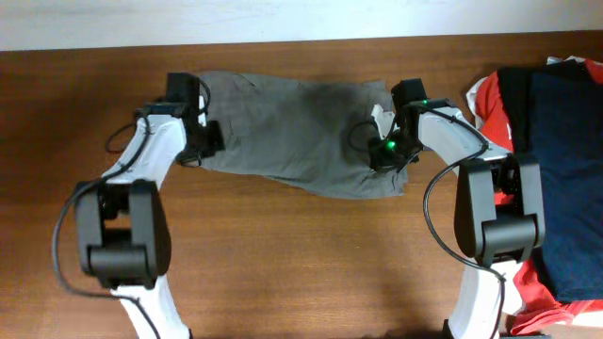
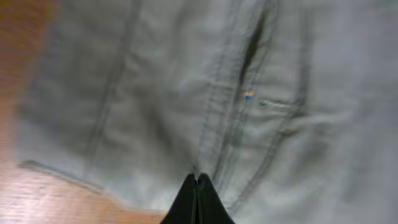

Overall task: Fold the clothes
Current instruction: 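Lay the folded hems onto the waistband and release both grippers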

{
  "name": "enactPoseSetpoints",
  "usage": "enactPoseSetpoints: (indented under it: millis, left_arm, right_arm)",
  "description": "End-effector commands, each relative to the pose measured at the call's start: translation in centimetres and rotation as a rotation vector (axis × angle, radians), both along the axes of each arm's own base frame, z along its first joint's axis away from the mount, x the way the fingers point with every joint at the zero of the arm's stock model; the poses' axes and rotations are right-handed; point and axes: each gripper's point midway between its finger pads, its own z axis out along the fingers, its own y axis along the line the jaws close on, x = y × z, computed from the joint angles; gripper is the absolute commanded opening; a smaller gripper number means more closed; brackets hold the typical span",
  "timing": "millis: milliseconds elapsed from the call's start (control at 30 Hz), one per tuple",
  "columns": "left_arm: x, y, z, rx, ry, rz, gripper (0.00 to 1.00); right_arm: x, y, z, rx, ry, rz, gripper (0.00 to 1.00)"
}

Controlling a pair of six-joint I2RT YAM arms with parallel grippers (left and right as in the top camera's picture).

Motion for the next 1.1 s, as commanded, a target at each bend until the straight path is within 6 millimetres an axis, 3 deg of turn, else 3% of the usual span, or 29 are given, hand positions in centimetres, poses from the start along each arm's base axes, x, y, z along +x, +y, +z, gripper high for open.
enactPoseSetpoints:
  millis: [0,100,200,233,300,367,400,433,467,533,700,767,800,867,933,967,1033,1067]
  left_arm:
    - [1.1,0.3,-2.7,0.02,-0.014,-0.016,0.0]
    - [4.7,-1.3,-1.2,0.021,-0.185,-0.205,0.0]
    - [3.7,-0.8,0.8,0.019,-0.094,-0.189,0.0]
    - [4.4,-0.6,1.3,0.031,-0.121,-0.185,0.0]
    - [5.7,1.5,0.8,0.152,-0.153,-0.14,0.0]
    - [5.4,1.8,-2.0,0.162,-0.102,-0.139,0.0]
    - [4.9,1.8,-4.0,0.16,-0.058,-0.143,0.0]
    - [3.1,1.8,-8.1,0.153,0.05,-0.151,0.0]
    - [2.5,1.8,-8.7,0.151,0.078,-0.146,0.0]
    - [0.8,1.9,-8.6,0.146,0.145,-0.132,0.0]
    - [-8.9,2.5,-8.0,0.136,0.543,-0.063,0.0]
    - [-10.4,2.7,-7.5,0.145,0.608,-0.067,0.0]
    - [-10.2,2.7,-7.0,0.149,0.596,-0.066,0.0]
    - [-8.8,2.6,-3.7,0.146,0.495,-0.06,0.0]
    - [-6.2,2.5,1.8,0.14,0.287,-0.047,0.0]
    - [-4.0,1.9,8.6,0.103,0.045,-0.039,0.0]
    - [-2.8,1.1,15.2,0.061,-0.183,-0.041,0.0]
    - [-2.2,0.9,17.4,0.047,-0.267,-0.043,0.01]
  right_arm:
    - [-3.7,-2.6,-4.0,-0.145,0.116,-0.108,0.04]
    - [-5.0,-2.7,-5.6,-0.147,0.125,-0.108,0.04]
    - [-5.1,-2.7,-5.6,-0.147,0.127,-0.108,0.04]
    - [-5.2,-2.7,-5.6,-0.148,0.131,-0.107,0.04]
    - [-5.7,-2.8,-5.6,-0.152,0.151,-0.106,0.04]
    - [-6.0,-2.9,-5.6,-0.155,0.166,-0.105,0.04]
    - [-6.3,-2.9,-5.6,-0.157,0.178,-0.105,0.04]
    - [-7.2,-3.0,-5.5,-0.163,0.212,-0.102,0.04]
    - [-7.6,-3.1,-5.4,-0.166,0.231,-0.101,0.04]
    - [-8.8,-3.2,-5.3,-0.175,0.281,-0.098,0.04]
    - [-12.6,-3.6,-4.3,-0.205,0.444,-0.108,0.05]
    - [-13.4,-3.6,-3.7,-0.204,0.476,-0.106,0.05]
    - [-13.2,-3.5,-3.0,-0.196,0.462,-0.108,0.05]
    - [-12.3,-3.2,0.0,-0.173,0.381,-0.114,0.04]
    - [-9.8,-2.9,4.9,-0.14,0.199,-0.124,0.05]
    - [-7.4,-2.7,9.8,-0.108,0.02,-0.129,0.05]
    - [-4.6,-2.5,14.4,-0.076,-0.206,-0.14,0.05]
    - [-3.1,-2.3,15.5,-0.062,-0.287,-0.145,0.05]
